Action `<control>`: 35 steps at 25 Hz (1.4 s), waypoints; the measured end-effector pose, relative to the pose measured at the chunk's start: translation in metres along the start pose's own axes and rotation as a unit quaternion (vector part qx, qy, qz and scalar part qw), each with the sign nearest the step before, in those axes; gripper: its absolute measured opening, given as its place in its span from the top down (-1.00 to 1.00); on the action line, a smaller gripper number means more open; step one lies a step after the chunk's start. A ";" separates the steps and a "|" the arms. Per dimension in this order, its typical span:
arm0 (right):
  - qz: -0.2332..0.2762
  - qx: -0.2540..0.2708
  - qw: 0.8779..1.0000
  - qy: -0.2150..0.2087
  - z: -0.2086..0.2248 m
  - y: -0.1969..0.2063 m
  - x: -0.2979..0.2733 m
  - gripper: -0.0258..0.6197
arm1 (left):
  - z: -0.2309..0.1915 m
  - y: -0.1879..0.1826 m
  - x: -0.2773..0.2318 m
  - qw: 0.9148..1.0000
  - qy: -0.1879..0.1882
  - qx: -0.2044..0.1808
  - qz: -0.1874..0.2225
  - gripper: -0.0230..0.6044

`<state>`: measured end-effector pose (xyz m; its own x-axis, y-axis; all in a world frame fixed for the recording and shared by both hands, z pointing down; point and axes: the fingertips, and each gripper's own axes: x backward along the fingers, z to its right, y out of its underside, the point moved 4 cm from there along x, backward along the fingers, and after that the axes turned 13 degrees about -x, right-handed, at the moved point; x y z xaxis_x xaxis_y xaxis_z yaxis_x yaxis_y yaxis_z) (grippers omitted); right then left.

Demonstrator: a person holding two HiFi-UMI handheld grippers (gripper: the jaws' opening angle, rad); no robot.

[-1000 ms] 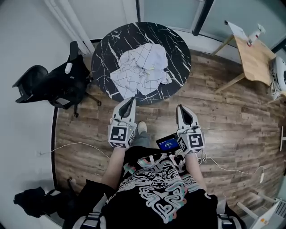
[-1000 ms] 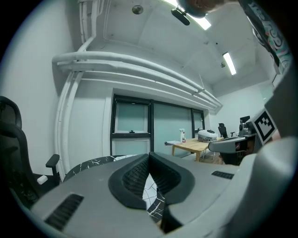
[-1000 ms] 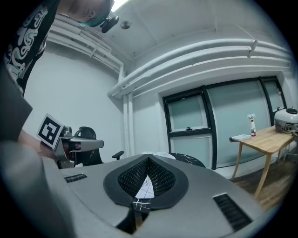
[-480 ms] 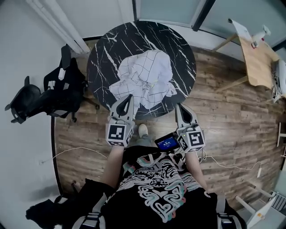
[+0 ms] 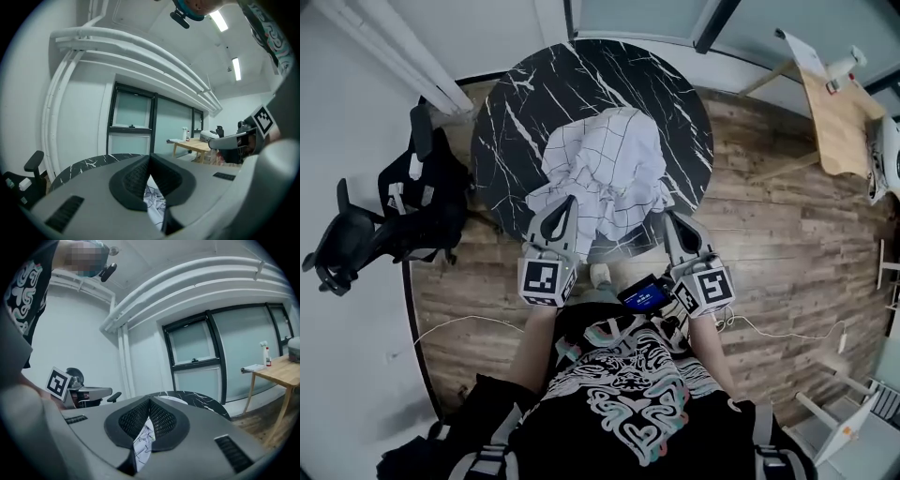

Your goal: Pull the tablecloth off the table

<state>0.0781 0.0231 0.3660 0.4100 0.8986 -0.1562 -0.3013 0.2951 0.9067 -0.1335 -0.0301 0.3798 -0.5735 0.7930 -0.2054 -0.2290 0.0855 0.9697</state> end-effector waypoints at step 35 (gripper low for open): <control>0.002 0.005 0.998 0.067 0.031 0.012 -0.001 0.86 | -0.003 -0.003 -0.022 0.999 0.010 -0.038 0.011 0.86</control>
<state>0.1006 0.0152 0.3891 0.2894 0.9355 -0.2030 -0.2941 0.2887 0.9111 -0.1223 -0.0494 0.3812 -0.5939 0.7822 -0.1881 -0.2745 0.0228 0.9613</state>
